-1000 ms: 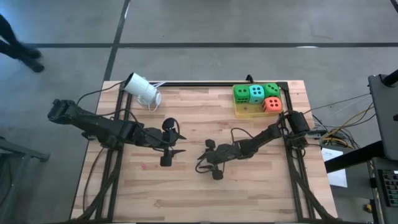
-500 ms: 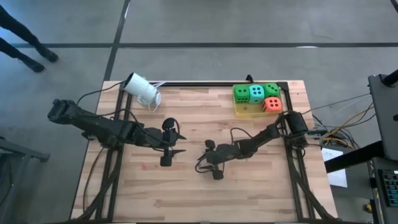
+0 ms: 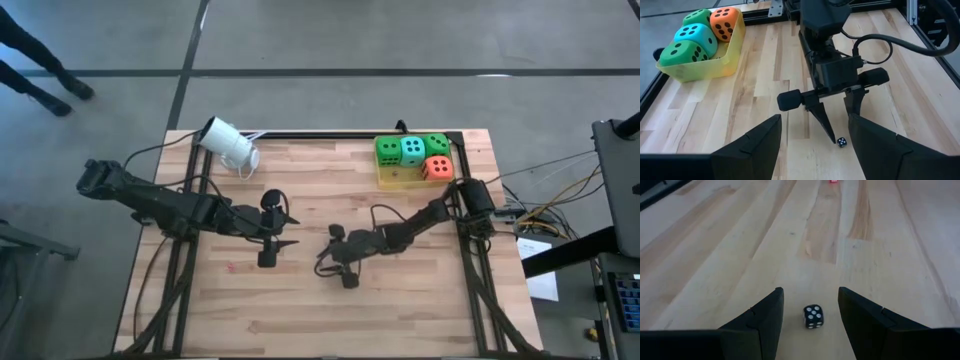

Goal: Pick & Place Dice
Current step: Put the small black dice into the yellow bin

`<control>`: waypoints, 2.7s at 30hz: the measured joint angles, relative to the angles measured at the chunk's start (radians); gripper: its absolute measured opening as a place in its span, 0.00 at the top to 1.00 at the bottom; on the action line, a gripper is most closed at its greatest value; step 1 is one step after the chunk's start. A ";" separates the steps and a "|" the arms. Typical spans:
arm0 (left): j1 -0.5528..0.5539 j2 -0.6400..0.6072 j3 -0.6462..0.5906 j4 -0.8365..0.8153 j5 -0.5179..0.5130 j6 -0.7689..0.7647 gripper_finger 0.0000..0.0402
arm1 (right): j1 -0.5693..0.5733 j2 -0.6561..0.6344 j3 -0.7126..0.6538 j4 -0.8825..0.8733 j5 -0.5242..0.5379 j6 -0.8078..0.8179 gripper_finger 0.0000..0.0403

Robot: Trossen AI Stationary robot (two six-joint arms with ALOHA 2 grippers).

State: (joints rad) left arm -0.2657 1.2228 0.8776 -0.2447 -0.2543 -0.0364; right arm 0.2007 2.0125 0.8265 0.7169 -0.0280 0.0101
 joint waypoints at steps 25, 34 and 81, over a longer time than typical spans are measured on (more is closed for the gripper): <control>0.000 0.000 0.000 0.000 0.000 -0.019 0.42 | -0.005 0.001 -0.005 -0.010 -0.007 0.013 0.54; 0.000 0.000 0.000 0.000 0.000 -0.019 0.42 | -0.004 0.019 0.001 -0.031 -0.007 0.016 0.54; -0.004 0.000 0.001 0.007 0.001 -0.019 0.42 | -0.004 0.106 0.086 -0.075 -0.065 0.005 0.69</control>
State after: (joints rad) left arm -0.2695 1.2228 0.8783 -0.2375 -0.2535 -0.0555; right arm 0.1970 2.1185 0.9123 0.6415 -0.0926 0.0151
